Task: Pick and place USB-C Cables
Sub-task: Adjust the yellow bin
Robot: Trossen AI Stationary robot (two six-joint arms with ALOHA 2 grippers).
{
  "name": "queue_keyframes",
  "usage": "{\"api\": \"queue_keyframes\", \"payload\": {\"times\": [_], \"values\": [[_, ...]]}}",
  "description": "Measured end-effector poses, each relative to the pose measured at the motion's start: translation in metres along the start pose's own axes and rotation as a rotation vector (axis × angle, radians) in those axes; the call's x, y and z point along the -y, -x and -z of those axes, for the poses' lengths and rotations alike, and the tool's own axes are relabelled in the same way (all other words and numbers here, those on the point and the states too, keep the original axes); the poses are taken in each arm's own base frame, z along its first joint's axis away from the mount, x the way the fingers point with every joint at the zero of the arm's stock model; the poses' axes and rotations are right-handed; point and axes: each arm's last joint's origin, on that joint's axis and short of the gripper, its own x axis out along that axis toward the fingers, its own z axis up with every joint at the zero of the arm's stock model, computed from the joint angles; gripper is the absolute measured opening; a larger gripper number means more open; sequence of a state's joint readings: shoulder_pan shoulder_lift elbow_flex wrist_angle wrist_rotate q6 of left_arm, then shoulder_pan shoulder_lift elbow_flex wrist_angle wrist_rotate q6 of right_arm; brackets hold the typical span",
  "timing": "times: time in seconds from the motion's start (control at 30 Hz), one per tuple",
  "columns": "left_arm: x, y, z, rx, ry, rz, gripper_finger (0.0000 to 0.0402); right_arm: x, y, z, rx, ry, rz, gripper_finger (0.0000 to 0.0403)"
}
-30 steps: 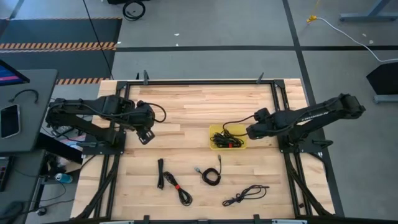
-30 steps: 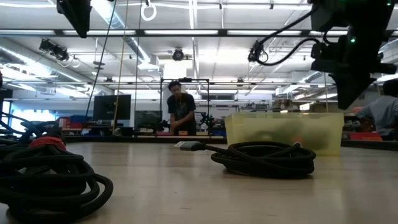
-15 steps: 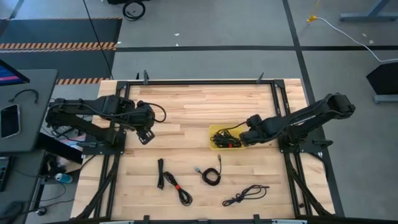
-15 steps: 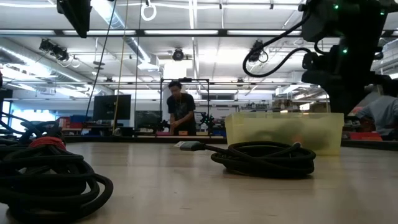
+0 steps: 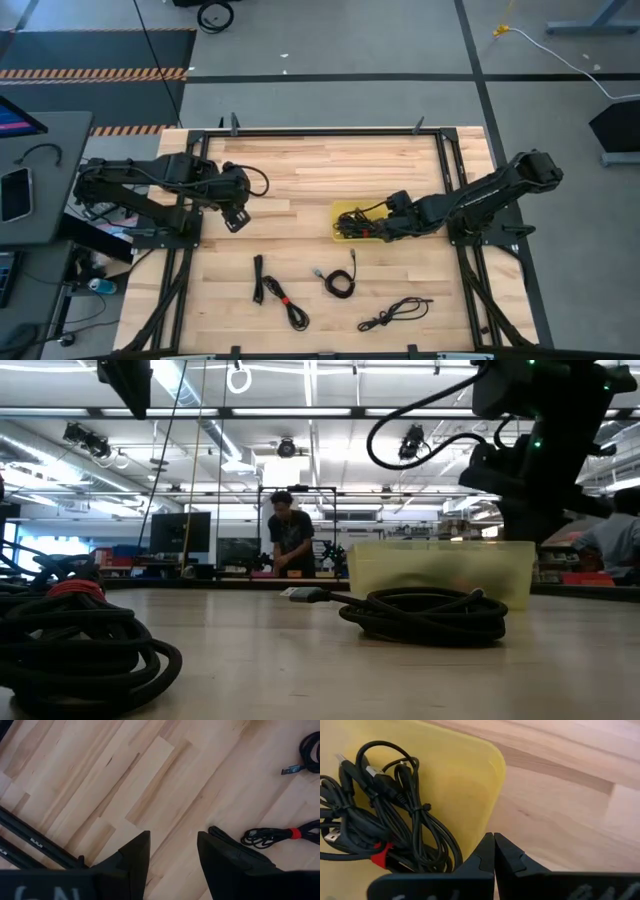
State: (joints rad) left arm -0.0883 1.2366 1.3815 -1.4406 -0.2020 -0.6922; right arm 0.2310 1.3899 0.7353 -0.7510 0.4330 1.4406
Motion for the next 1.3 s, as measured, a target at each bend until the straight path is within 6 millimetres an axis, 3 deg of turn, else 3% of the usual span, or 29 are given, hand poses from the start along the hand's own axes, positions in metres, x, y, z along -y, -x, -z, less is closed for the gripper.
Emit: {"api": "queue_keyframes", "payload": {"times": [0.73,1.3], "values": [[0.002,0.000,-0.002,0.023,0.007,0.019,0.0172,-0.024,0.000,-0.006,0.123,-0.104,-0.205,0.0000],[0.002,0.000,-0.002,0.023,0.007,0.019,0.0172,-0.036,0.008,0.005,0.113,-0.116,-0.330,0.0000]]}}
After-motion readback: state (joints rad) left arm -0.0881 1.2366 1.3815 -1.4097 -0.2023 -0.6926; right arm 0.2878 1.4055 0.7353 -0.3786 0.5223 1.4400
